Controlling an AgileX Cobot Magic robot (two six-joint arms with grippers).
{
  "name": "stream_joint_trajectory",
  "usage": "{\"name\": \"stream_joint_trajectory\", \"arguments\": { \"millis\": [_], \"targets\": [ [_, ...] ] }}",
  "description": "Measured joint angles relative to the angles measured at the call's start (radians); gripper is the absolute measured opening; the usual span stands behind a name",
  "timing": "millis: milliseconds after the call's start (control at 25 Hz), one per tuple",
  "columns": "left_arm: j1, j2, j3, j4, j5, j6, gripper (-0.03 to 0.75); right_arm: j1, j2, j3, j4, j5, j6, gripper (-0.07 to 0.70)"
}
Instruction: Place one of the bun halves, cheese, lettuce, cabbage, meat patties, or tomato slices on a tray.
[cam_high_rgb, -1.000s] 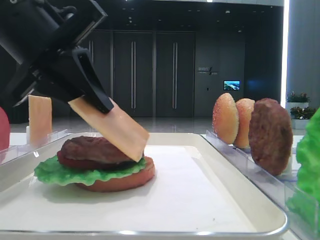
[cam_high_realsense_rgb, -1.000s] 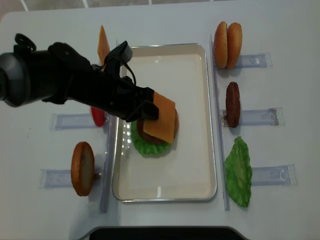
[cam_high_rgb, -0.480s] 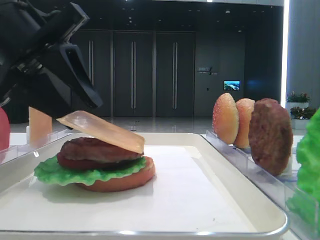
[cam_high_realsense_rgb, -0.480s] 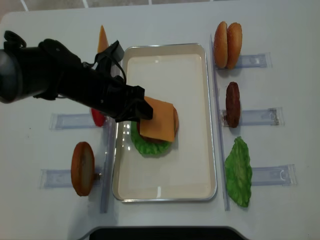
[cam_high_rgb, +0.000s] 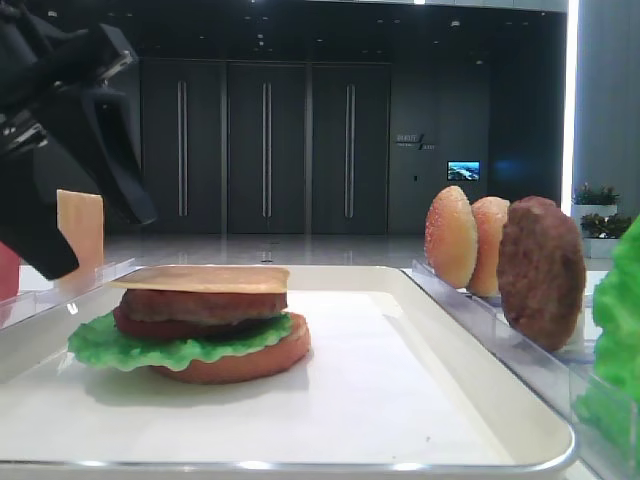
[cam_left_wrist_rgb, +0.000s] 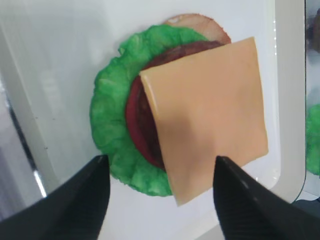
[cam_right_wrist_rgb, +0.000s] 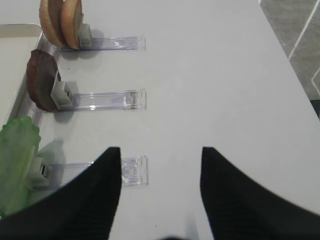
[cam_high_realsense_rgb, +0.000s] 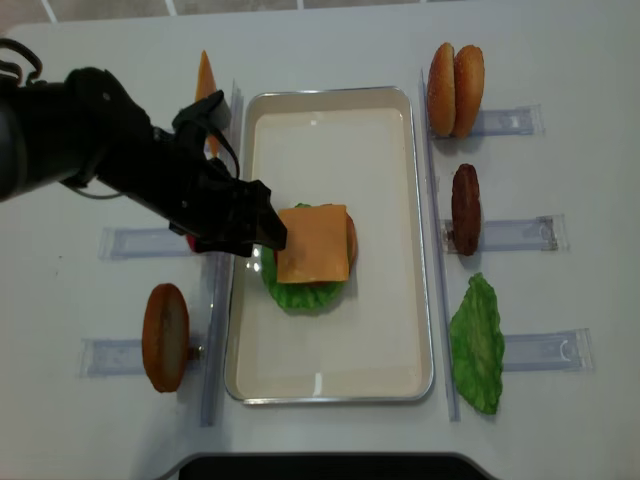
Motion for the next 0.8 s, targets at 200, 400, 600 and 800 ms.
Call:
{"name": "stream_joint_trajectory", "arguments": {
  "millis": [200,400,600,800],
  "targets": [
    [0.0,-0.023,-0.158,0.232,0.087,-0.22,0.492,0.0,0.0,0.0,0.0,0.0,0.0,0.348],
    [0.0,-0.023,-0.378,0.529,0.218,-0.486,0.481,0.0,0.0,0.0,0.0,0.0,0.0,0.348],
    [0.001,-0.023,-0.518,0.701,0.35,-0.576,0.472,0.0,0.0,0.0,0.0,0.0,0.0,0.348],
    [0.044,-0.023,-0.55,0.768,0.41,-0.605,0.471,0.0,0.0,0.0,0.0,0.0,0.0,0.348]
  ]
}}
